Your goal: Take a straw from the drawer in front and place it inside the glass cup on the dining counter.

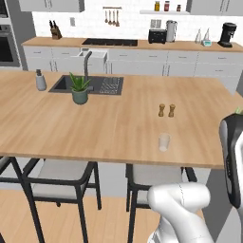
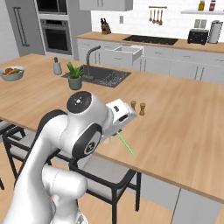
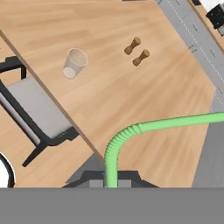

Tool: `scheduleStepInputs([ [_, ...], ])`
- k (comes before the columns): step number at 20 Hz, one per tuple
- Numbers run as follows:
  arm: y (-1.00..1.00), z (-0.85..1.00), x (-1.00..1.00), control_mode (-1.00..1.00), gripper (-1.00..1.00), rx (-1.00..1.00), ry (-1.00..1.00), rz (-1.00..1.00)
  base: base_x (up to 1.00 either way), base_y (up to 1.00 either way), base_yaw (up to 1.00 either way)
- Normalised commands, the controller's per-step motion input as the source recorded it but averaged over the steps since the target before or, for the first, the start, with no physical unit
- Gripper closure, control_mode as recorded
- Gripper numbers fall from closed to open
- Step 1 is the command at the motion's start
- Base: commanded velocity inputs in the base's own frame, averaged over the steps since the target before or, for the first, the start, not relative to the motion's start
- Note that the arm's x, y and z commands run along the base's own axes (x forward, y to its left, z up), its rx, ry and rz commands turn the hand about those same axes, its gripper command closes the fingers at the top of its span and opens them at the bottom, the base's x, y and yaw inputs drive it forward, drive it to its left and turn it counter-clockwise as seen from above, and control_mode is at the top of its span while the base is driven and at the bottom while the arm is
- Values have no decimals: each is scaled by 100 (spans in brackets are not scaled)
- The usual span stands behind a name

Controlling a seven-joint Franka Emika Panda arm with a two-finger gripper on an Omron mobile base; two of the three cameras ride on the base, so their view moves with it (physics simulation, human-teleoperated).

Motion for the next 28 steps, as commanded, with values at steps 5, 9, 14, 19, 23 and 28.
scheduleStepInputs([
  [5, 38, 0, 52, -100, 100, 23, -1, 10, 0, 0, 0],
  [9, 52, 0, 44, -100, 100, 27, 0, 21, 0, 0, 0],
  [14, 44, 0, 29, -100, 100, 27, 0, 23, 0, 0, 0],
  [19, 42, -9, 28, -100, 100, 23, 0, 20, 0, 0, 0],
  [23, 36, -12, 40, -100, 100, 16, -1, 14, 0, 0, 0],
  [28, 38, -32, 56, -100, 100, 12, -4, 16, 0, 0, 0],
])
